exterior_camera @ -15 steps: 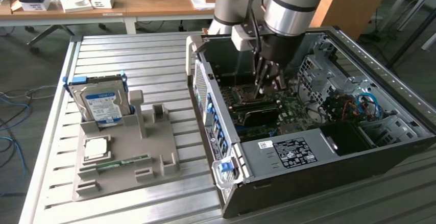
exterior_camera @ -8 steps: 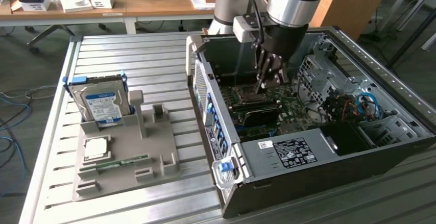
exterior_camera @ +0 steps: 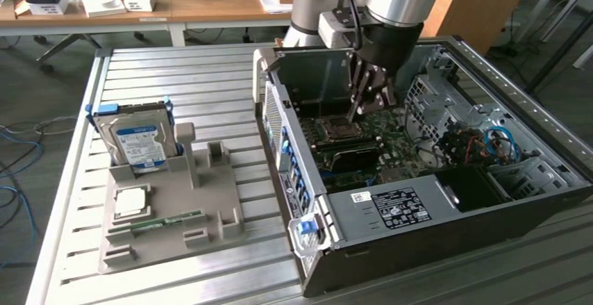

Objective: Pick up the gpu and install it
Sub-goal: 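Press down on the gpu until it lock into place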

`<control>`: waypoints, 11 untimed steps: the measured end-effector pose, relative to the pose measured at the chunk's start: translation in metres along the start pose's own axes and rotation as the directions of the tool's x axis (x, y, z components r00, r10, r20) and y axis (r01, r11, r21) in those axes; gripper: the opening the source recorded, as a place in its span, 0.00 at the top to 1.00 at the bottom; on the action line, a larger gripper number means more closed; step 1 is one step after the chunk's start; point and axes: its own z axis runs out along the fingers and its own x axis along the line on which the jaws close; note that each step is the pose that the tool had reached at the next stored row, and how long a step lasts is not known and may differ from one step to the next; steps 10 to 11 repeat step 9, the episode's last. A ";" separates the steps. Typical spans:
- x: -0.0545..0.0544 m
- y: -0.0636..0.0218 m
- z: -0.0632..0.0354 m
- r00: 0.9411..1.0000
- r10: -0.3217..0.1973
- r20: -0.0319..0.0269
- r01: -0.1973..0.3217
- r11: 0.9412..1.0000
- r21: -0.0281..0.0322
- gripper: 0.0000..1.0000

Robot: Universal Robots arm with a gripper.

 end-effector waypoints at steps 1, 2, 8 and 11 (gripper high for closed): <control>0.000 0.0000 -0.0013 1.000 0.000 0.000 0.000 1.000 0.000 0.89; 0.000 0.0000 -0.0026 1.000 0.000 0.000 0.000 1.000 0.000 0.89; 0.000 0.0000 -0.0034 1.000 0.000 0.000 0.000 1.000 0.000 0.89; 0.000 0.0000 -0.0033 1.000 0.000 0.000 0.000 1.000 0.000 0.89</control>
